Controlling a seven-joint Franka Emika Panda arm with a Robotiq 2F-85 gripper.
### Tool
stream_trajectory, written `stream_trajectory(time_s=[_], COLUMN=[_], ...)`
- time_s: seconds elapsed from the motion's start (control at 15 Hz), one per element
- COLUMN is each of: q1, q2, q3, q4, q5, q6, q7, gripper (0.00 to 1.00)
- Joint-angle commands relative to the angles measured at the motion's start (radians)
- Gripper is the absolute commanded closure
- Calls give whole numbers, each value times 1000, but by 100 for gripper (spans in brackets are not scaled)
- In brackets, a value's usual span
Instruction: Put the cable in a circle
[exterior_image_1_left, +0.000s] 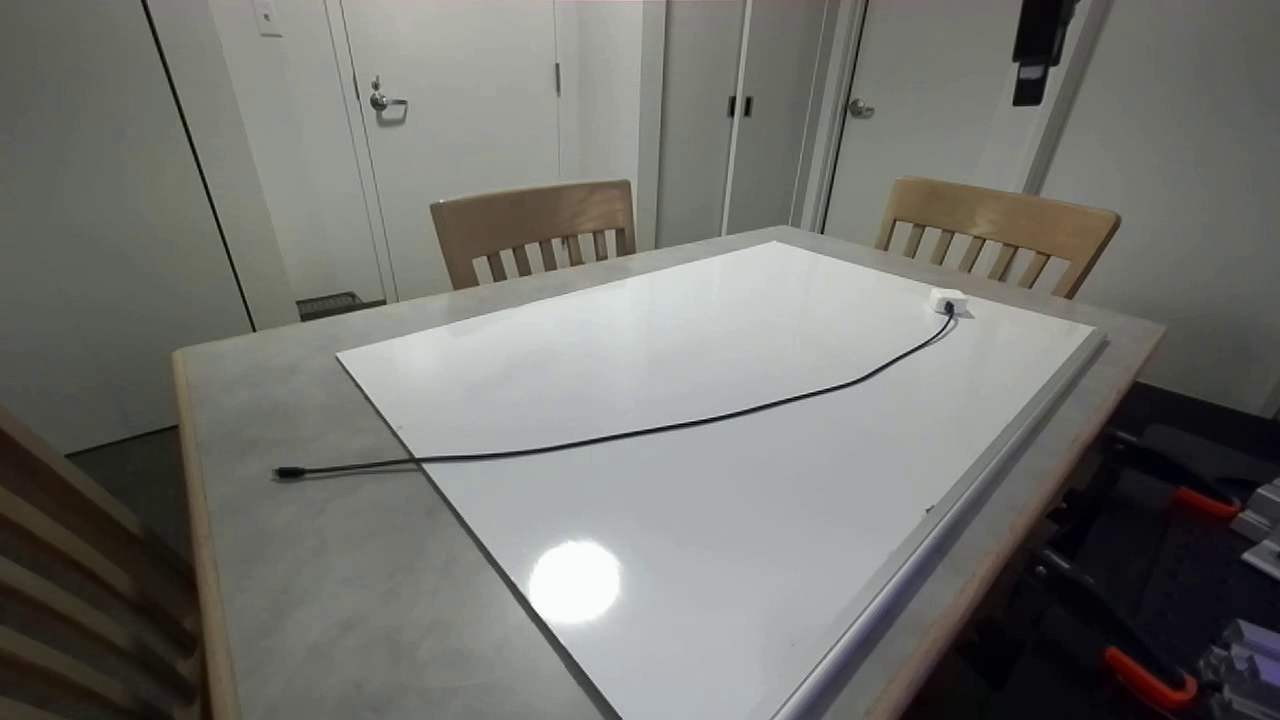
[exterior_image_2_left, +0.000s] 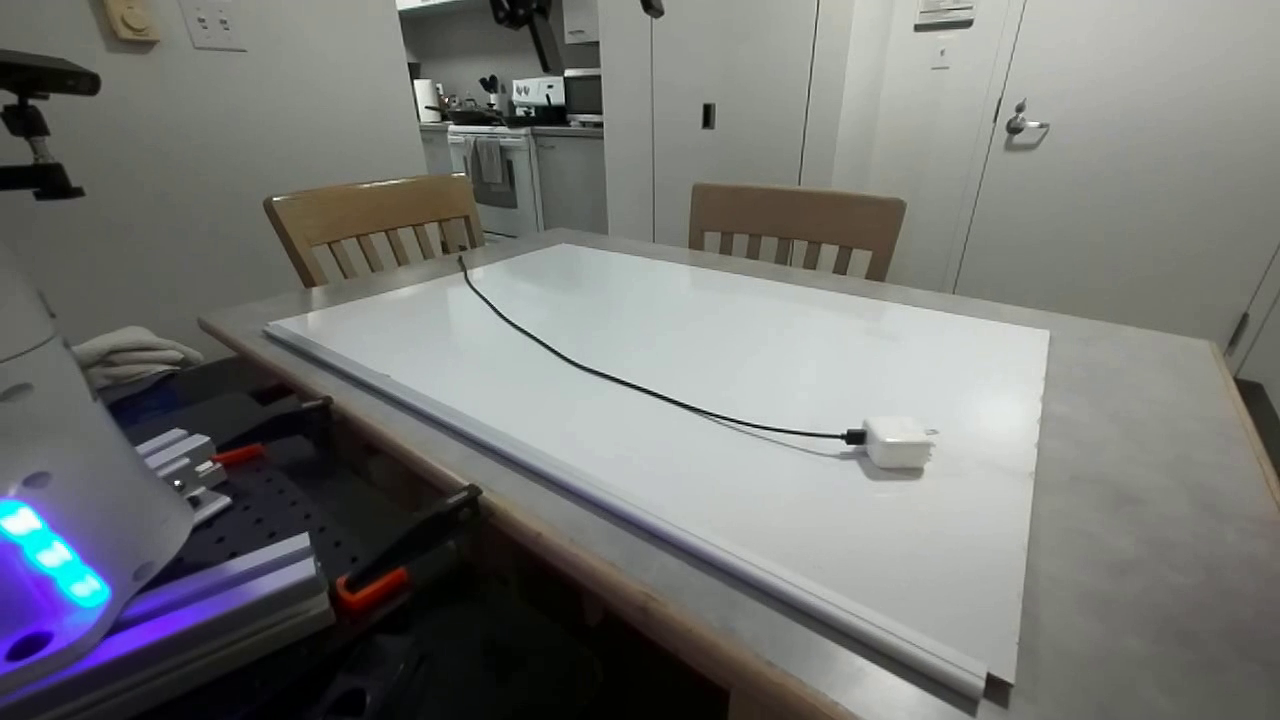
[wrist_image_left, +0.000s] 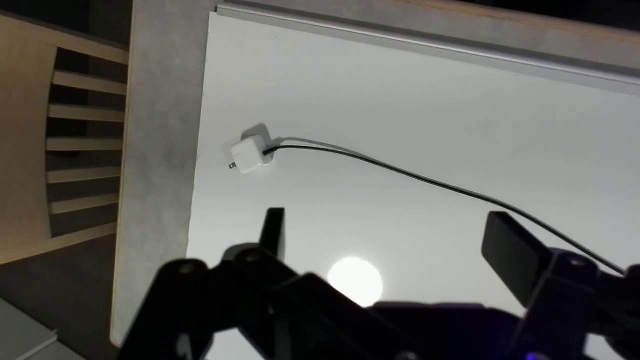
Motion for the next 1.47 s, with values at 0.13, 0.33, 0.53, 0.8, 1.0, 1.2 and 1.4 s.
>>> stream_trajectory(time_s=[0.13, 0.33, 0.53, 0.8, 1.0, 1.2, 1.4], q1=[-71, -93, -94, -94, -116, -162, -204], q2=[74, 95, 89, 89, 119, 122, 140], q3=[-38, -68, -54, -55, -81, -105, -140], q4=[-23, -61, -52, -53, -47, -51, -50], q5=[-71, -99, -73, -73, -62, -78, -67], q6=[169, 303, 272, 275, 307, 350, 441], q7=[27, -2, 7, 6, 25, 83, 101], gripper=[0, 0, 0, 0, 0, 0, 0])
